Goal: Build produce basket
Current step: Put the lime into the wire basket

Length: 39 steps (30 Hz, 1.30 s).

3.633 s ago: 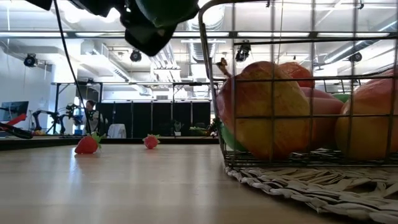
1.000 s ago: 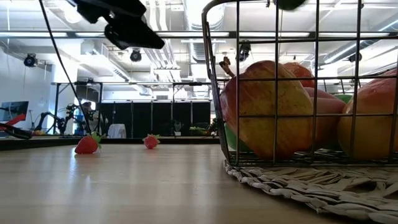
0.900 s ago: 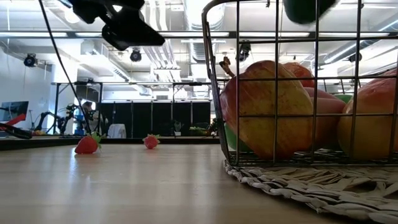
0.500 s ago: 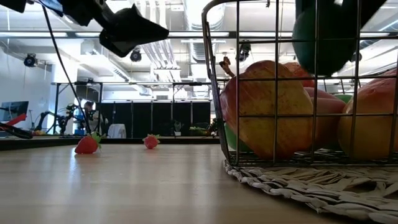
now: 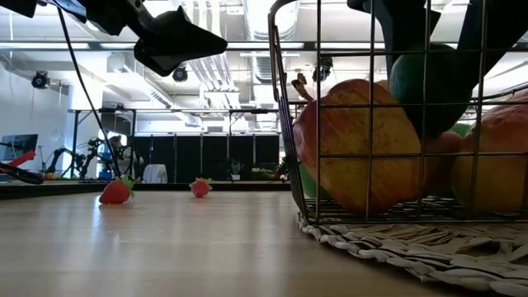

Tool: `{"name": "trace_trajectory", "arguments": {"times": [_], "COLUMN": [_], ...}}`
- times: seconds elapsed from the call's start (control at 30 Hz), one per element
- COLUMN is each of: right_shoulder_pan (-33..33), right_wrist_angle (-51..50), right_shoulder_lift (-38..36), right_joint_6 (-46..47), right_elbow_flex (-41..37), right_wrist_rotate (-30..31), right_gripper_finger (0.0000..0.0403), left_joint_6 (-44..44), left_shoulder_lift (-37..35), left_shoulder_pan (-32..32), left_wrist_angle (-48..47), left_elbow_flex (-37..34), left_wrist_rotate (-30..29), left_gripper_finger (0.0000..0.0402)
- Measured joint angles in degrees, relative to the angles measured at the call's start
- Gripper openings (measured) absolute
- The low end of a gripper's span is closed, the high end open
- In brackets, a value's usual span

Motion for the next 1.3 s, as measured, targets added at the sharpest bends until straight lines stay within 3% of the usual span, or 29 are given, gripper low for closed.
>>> {"name": "trace_trajectory", "arguments": {"times": [0.43, 0.6, 0.8, 1.1, 1.3], "right_shoulder_pan": [0.0, 0.1, 0.1, -1.8, -1.8], "right_wrist_angle": [0.0, -1.7, -2.9, -1.8, 1.9], "right_shoulder_lift": [-0.5, -0.5, -1.0, -1.7, -1.5], "right_joint_6": [-2.4, -2.4, -2.4, 1.7, 0.9], "right_elbow_flex": [3.0, 4.7, 7.9, 4.2, 1.1], "right_wrist_rotate": [-0.3, -3.3, -3.5, 0.8, -0.6], "right_gripper_finger": [0.0273, 0.0256, 0.0192, 0.003, 0.0013], "left_joint_6": [-0.1, -0.1, -0.2, -0.2, -0.3], "left_shoulder_lift": [0.0, 0.0, 0.0, 0.0, 0.0], "left_shoulder_pan": [0.0, 0.0, 0.0, 0.0, 0.0], "left_wrist_angle": [-0.1, -0.2, -0.2, -0.1, -0.1], "left_elbow_flex": [0.0, -0.1, -0.1, -0.1, -0.1], "left_wrist_rotate": [0.0, 0.0, 0.0, 0.0, 0.0], "left_gripper_finger": [0.0331, 0.0331, 0.0331, 0.0331, 0.0331]}}
